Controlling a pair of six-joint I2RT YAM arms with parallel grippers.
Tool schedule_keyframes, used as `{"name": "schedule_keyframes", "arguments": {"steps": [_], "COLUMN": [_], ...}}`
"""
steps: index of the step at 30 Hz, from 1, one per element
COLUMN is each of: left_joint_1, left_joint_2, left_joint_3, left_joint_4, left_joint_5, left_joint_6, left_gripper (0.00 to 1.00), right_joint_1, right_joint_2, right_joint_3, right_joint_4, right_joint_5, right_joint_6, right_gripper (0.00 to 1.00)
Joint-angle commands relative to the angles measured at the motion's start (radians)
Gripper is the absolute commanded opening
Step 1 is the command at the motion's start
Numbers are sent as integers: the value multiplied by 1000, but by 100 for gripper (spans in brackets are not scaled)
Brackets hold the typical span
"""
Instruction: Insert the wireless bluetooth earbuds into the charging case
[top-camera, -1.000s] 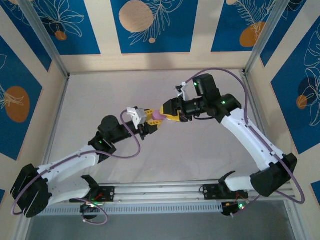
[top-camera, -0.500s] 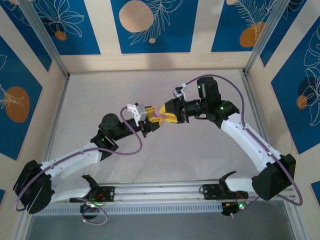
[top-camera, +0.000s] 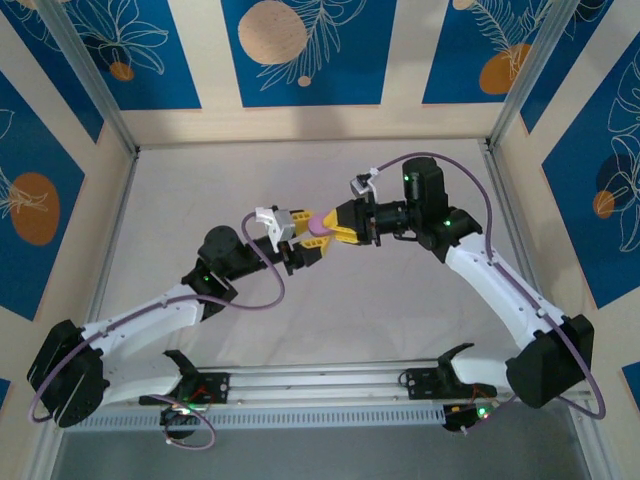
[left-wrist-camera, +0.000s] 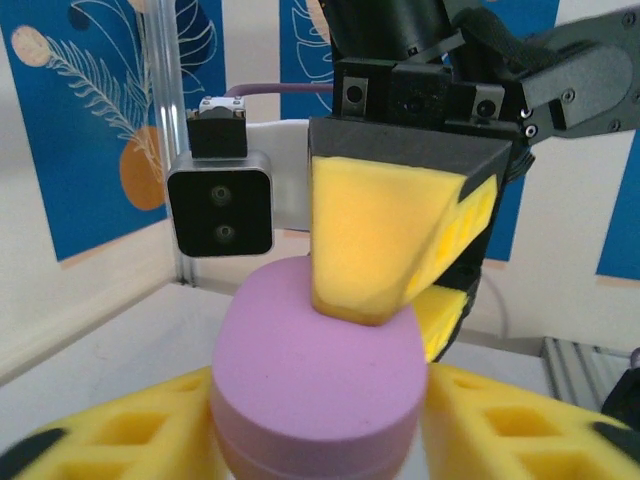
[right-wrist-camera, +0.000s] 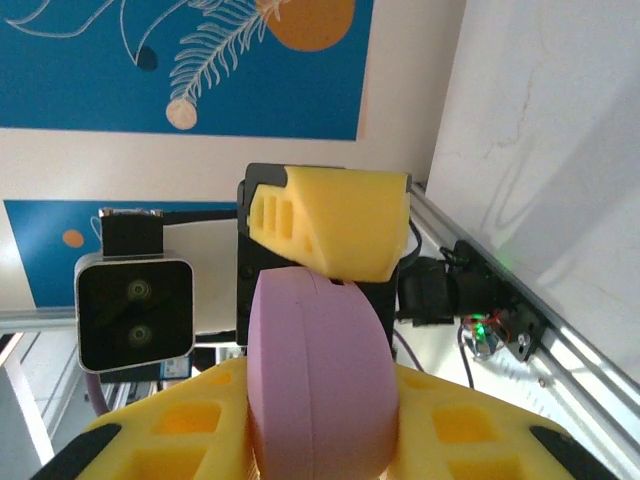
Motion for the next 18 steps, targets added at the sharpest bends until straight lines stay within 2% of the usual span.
{"name": "schedule_keyframes", "arguments": {"steps": [1,2,3,8,11,15,18], "left_joint_1": [-8,-8,-7,-8,-7,-9,-7], "left_joint_2": [-23,-30,-40,-112,-171,-237,-274], "left_joint_3": [32,26,11,-63,-85,-81,-86], "left_joint_4": [-55,-81,-100,-153,-241,-404,-480], "left_joint_5": [0,-20,-39,-120,-230,-421,-520], "left_joint_6": [40,51,65,86,91,79,60], "left_gripper": [72,78,80,84,85,88,91], "right_joint_1": [-23,-30,-40,-104,-109,-100,-79], "right_joint_2": [-49,-61,-75,-93,-74,31,134], "right_joint_3": [-60,-83,-107,-240,-300,-382,-412], "right_joint_4": [87,112,121,145,81,89,140], "right_joint_5": [63,79,103,167,269,321,326], "right_joint_6": [29,31,30,34,-36,-56,-52], "right_gripper": [21,21,21,21,21,21,21]}}
